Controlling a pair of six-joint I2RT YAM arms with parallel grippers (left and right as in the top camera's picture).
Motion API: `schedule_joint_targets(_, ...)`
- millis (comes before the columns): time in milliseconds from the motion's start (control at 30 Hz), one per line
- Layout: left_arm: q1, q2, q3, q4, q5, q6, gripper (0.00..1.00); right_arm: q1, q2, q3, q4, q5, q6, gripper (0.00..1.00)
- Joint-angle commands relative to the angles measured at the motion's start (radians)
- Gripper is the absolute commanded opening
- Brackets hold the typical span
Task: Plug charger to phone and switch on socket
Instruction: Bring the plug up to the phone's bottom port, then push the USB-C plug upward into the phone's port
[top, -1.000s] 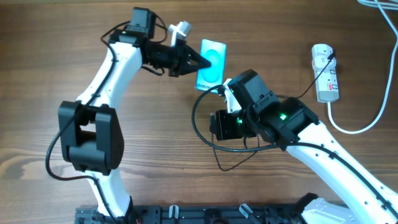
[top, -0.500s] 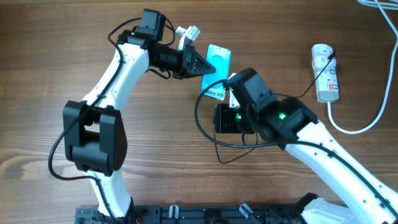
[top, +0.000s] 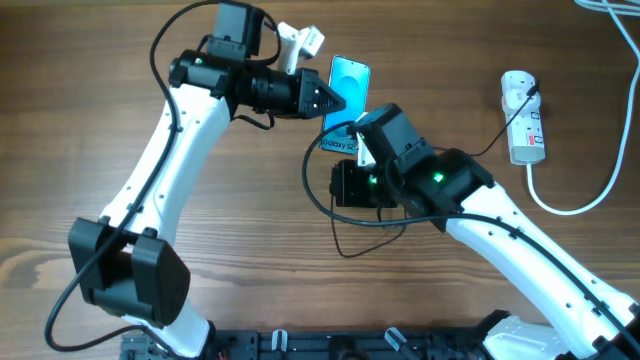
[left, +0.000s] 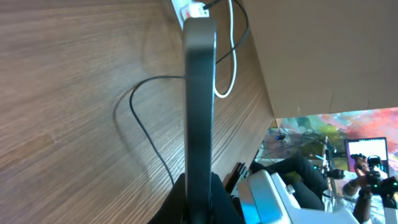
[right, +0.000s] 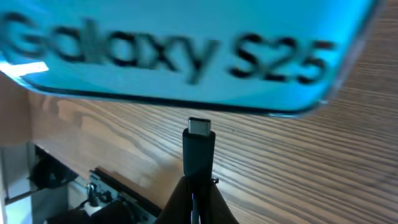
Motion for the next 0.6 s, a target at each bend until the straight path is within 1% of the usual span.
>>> schedule_joint_targets(0,-0.01,-0.014,0.011,0.0,-0.009,-0.009,0.04,0.003,0.003,0.011,0.006,-0.032,-0.005,0.04)
schedule_joint_targets(133,-0.008,-0.014,0.011,0.003,-0.071,-0.009,0.04,0.003,0.0,0.015,0.007,-0.032,-0.016,0.04)
schedule_joint_targets(200,-0.007,-0.014,0.011,0.003,-0.07,-0.014,0.04,0.003,-0.008,0.016,0.014,-0.032,-0.018,0.04)
schedule_joint_targets(300,-0.007,-0.014,0.011,0.003,-0.069,-0.051,0.04,0.003,-0.023,0.019,0.024,-0.023,-0.018,0.04)
schedule_joint_targets(433,-0.007,-0.014,0.011,0.003,0.008,-0.05,0.04,0.003,-0.027,0.019,0.024,0.01,-0.015,0.04)
schedule_joint_targets(567,-0.004,-0.014,0.011,0.003,0.013,-0.05,0.04,0.003,-0.045,0.019,0.024,0.01,-0.015,0.04)
